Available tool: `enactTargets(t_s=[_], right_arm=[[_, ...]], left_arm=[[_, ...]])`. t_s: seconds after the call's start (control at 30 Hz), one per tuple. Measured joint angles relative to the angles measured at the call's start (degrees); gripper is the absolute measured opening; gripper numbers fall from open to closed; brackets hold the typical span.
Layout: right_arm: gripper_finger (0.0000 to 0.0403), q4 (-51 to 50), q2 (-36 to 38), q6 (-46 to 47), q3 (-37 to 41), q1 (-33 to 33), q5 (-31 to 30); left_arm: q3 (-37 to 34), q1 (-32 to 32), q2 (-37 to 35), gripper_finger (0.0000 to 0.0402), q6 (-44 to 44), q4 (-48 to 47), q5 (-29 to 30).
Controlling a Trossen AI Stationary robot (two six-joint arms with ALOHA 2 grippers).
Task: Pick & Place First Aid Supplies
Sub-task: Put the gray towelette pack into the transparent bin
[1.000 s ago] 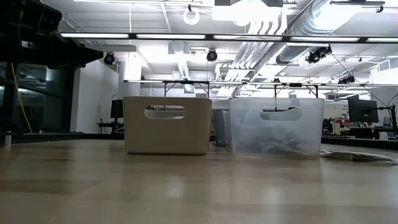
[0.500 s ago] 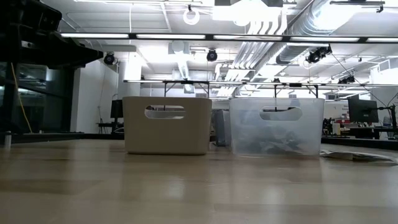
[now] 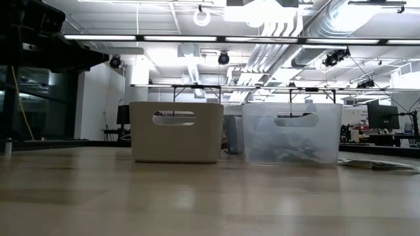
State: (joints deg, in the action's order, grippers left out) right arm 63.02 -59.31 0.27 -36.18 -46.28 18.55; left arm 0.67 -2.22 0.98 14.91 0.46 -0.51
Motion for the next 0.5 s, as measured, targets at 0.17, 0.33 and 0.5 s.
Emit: enactTargets(t_s=[0.17, 0.33, 0.5], right_arm=[[0.0000, -8.15, 0.37, 11.79, 0.00, 3.44, -9.84], [0.0001, -23.10, 2.14, 25.93, 0.00, 11.81, -15.09], [0.0001, -38.77, 3.43, 38.52, 0.00, 22.23, -19.67]], left_arm=[[0.00, -0.01, 0.01, 0.0096, 0.01, -0.01, 0.00], [0.00, -0.01, -0.01, 0.0096, 0.00, 0.00, 0.00], [0.00, 0.00, -0.01, 0.0096, -0.02, 0.01, 0.00]])
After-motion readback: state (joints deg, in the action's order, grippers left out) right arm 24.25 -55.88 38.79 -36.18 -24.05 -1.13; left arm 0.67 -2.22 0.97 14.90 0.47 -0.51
